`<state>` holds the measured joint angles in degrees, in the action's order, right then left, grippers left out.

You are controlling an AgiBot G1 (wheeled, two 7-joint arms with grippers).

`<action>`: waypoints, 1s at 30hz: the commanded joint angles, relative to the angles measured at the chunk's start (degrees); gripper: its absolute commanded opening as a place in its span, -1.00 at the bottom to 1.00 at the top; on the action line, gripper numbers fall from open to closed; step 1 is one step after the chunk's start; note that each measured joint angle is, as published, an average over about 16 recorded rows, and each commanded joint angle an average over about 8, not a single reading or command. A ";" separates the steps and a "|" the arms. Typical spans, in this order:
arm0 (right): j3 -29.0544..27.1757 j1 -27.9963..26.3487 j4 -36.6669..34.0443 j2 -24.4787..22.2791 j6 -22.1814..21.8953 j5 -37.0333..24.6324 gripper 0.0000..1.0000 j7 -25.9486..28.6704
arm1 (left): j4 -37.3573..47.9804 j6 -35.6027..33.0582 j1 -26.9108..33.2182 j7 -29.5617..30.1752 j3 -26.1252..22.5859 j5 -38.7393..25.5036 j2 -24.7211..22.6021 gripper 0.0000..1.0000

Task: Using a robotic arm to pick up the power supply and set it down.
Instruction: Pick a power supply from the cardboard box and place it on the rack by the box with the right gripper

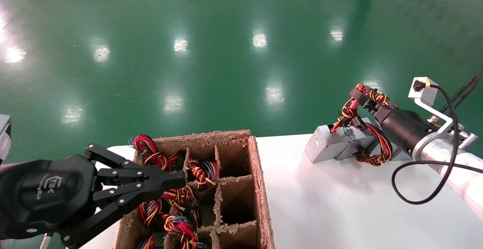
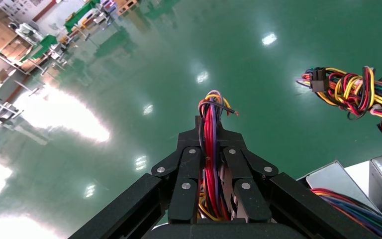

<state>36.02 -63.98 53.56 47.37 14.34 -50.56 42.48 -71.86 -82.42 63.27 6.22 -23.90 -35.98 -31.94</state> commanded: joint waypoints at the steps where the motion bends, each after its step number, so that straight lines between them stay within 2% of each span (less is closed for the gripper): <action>1: 0.77 -0.58 -0.35 0.24 -0.83 -0.54 -1.00 0.42 | 0.00 0.00 0.00 0.00 0.00 0.00 0.00 -1.00; 7: 1.98 -0.89 -1.06 0.71 -1.00 -1.32 -1.00 0.54 | 0.00 0.00 0.00 0.00 0.00 0.00 0.00 -1.00; 9: 2.31 -0.93 -1.27 0.76 -0.83 -1.42 -0.85 0.70 | 0.00 0.00 0.00 0.00 0.00 0.00 0.00 -1.00; 10: 2.46 -0.96 -1.37 0.78 -0.75 -1.46 -0.69 0.79 | 0.00 0.00 0.00 0.00 0.00 0.00 0.00 -1.00; 15: 3.22 -1.20 -1.43 0.69 -0.72 -1.90 0.55 1.06 | 0.00 0.00 0.00 0.00 0.00 0.00 0.00 -1.00; 17: 3.52 -1.28 -1.15 0.50 -0.91 -2.14 0.90 1.17 | 0.00 0.00 0.00 0.00 0.00 0.00 0.00 -1.00; 18: 3.67 -1.31 -0.94 0.35 -1.06 -2.26 1.00 1.25 | 0.00 0.00 0.00 0.00 0.00 0.00 0.00 -1.00; 30: 5.23 -0.89 2.45 -2.32 -3.87 -2.58 1.00 3.62 | 0.00 0.00 0.00 0.00 0.00 0.00 0.00 -1.00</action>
<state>41.28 -64.97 55.79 45.19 10.59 -53.14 46.07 -71.86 -82.42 63.27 6.21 -23.90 -35.98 -31.94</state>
